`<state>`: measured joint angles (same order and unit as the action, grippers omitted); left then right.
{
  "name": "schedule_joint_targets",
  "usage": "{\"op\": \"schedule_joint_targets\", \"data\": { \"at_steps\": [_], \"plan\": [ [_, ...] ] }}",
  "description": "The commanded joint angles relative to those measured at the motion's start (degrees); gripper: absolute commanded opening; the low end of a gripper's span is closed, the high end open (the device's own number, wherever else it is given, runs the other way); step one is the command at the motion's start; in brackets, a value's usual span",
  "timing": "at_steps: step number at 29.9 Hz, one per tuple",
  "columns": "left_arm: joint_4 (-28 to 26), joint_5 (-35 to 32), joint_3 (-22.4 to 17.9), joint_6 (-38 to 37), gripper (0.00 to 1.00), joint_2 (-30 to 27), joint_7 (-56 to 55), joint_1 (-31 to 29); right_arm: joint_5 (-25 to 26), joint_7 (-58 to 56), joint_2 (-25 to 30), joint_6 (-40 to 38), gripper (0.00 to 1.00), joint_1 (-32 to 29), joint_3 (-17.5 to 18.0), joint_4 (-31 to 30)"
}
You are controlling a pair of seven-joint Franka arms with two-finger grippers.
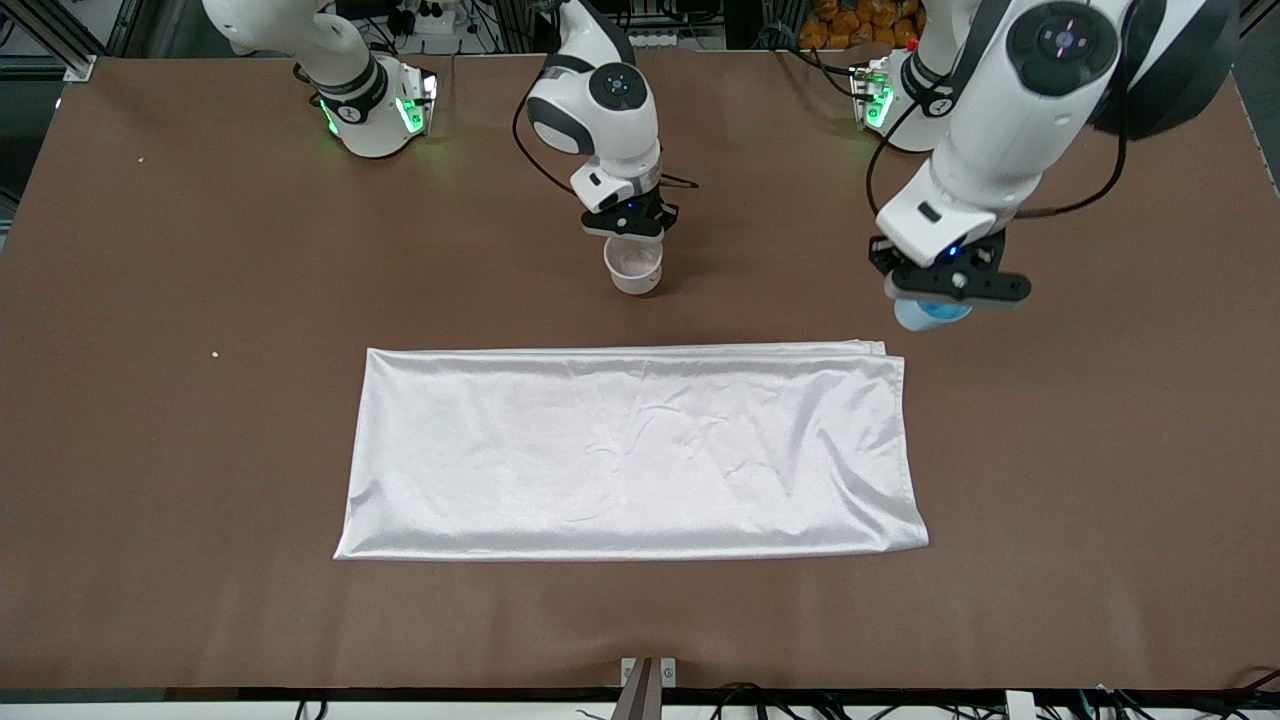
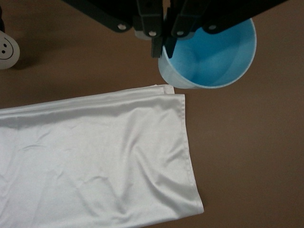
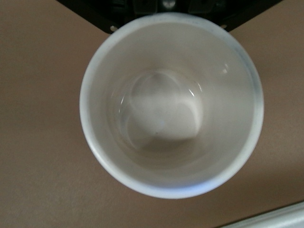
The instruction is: Place blue cup into white mug on table
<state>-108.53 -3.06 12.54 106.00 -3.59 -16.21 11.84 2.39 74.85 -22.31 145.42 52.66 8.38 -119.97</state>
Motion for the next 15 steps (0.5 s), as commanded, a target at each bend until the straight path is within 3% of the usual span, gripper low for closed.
{"op": "schedule_joint_targets", "data": {
  "at_steps": [1, 15],
  "plan": [
    [-9.4, 4.0, -1.9, 0.9, 0.0, -9.1, 1.4, -0.6, 1.5, 3.6, 0.1, 2.4, 0.0, 1.7, -0.6, -1.2],
    [-12.1, 5.0, -3.1, 2.7, 0.0, -10.5, 2.5, -0.8, 3.3, 9.4, -2.4, 4.5, 0.01, 3.8, -0.9, -0.4]
  ]
}}
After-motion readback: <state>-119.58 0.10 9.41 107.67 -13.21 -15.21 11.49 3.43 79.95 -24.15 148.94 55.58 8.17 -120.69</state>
